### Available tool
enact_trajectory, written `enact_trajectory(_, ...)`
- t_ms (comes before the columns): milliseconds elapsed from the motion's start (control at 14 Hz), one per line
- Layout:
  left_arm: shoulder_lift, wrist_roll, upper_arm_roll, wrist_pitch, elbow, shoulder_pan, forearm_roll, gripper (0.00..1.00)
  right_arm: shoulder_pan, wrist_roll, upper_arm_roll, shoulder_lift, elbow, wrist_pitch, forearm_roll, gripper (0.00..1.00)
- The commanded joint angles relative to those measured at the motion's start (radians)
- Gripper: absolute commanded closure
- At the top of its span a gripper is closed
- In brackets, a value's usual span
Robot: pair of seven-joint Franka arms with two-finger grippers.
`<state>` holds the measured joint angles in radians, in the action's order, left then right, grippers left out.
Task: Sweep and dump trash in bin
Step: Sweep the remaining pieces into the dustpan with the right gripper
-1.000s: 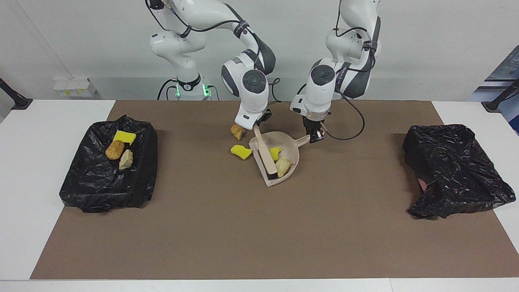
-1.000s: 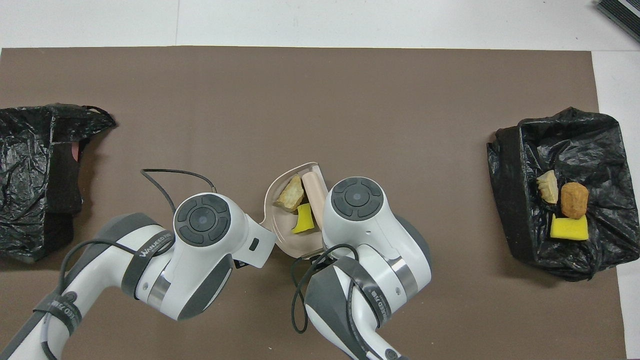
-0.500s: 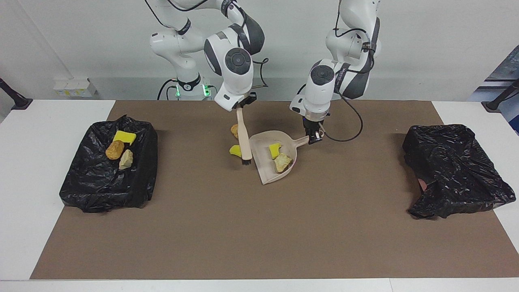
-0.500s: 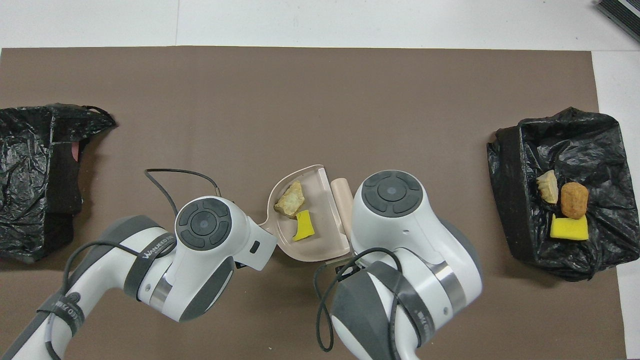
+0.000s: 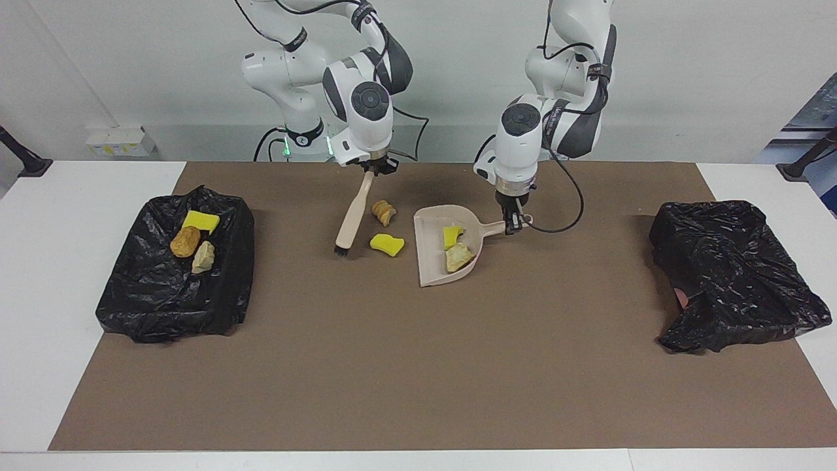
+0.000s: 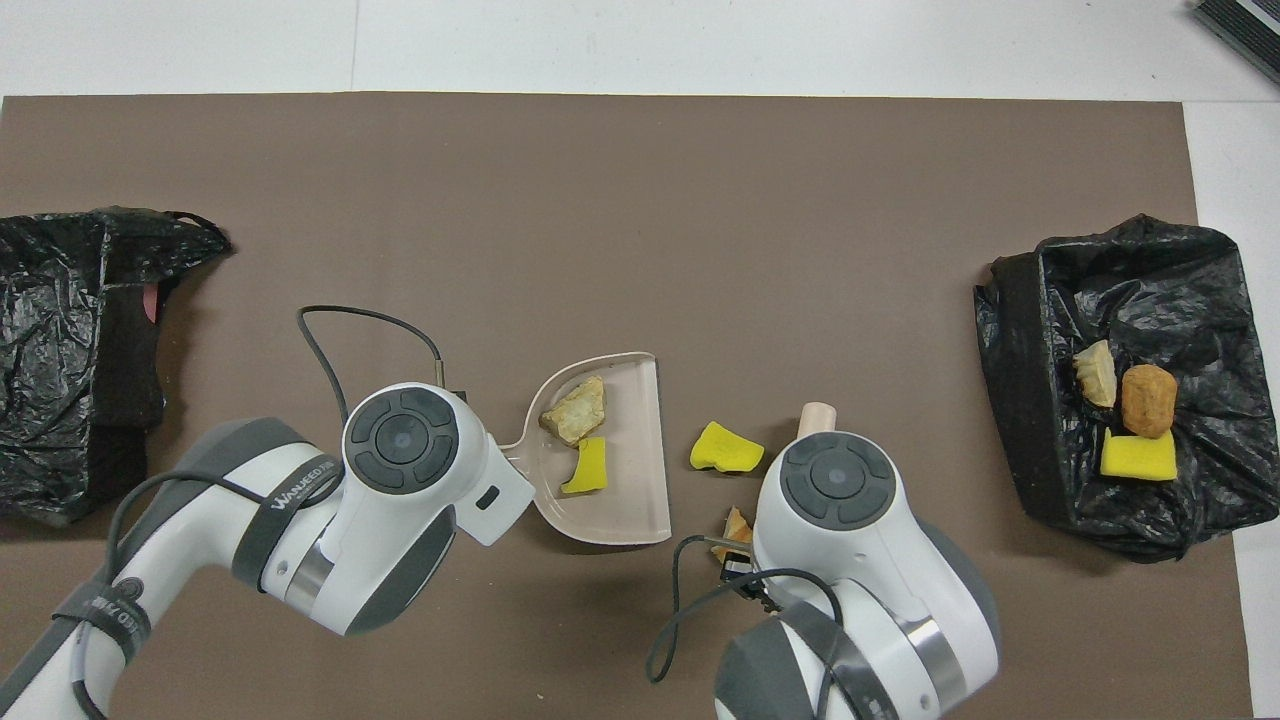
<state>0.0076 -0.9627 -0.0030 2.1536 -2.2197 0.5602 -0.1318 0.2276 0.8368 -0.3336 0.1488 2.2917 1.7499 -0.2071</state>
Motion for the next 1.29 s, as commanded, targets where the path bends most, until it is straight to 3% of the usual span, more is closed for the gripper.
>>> enact_trajectory(0, -0.037, -0.014, 0.0, -0.029, -0.029, 0.039, -0.026, 1.0, -0.002, 0.006, -0.007, 0.129, 0.133, 0.037, -0.078, 1.0)
enact_trajectory(286, -0.075, 0.054, -0.002, -0.012, -0.087, 0.072, -0.025, 1.0, 0.113, -0.02, -0.009, 0.069, 0.178, 0.164, -0.147, 1.0)
enact_trajectory(571, -0.074, 0.088, -0.002, 0.018, -0.107, 0.095, -0.025, 1.0, 0.113, -0.381, -0.009, -0.038, 0.036, 0.175, -0.147, 1.0)
enact_trajectory(786, -0.072, 0.088, -0.002, 0.031, -0.107, 0.093, -0.025, 1.0, 0.159, -0.426, -0.021, -0.061, -0.027, 0.168, -0.15, 1.0)
enact_trajectory(1214, -0.064, 0.09, 0.0, 0.074, -0.117, 0.063, -0.023, 1.0, 0.085, -0.439, -0.012, -0.078, -0.222, -0.071, -0.121, 1.0)
